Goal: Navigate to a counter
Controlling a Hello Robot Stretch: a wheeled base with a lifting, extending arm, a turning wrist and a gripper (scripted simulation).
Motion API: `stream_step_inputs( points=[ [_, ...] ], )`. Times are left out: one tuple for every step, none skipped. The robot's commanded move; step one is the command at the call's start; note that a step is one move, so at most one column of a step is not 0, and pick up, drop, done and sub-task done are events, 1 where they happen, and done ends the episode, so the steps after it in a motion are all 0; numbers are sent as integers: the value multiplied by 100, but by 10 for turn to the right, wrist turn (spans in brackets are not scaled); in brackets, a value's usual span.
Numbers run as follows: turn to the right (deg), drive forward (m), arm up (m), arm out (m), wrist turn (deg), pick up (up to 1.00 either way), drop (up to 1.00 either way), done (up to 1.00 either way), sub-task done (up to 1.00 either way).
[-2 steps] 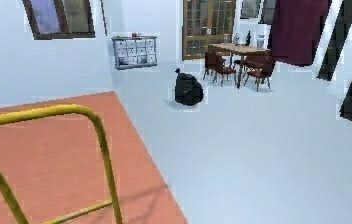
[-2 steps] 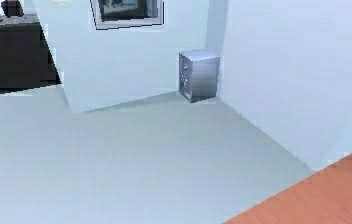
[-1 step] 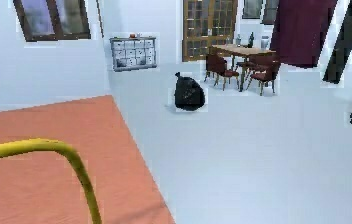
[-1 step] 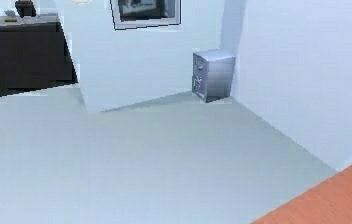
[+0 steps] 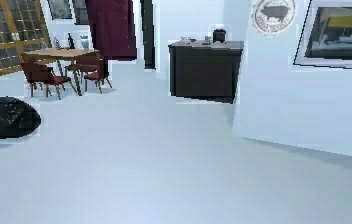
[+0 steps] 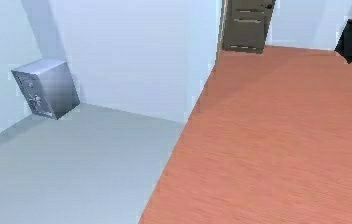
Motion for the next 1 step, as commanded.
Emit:
stream_step_inputs(
  points=[
    [180,0,0,0,0,0,0,0,0]
  ],
)
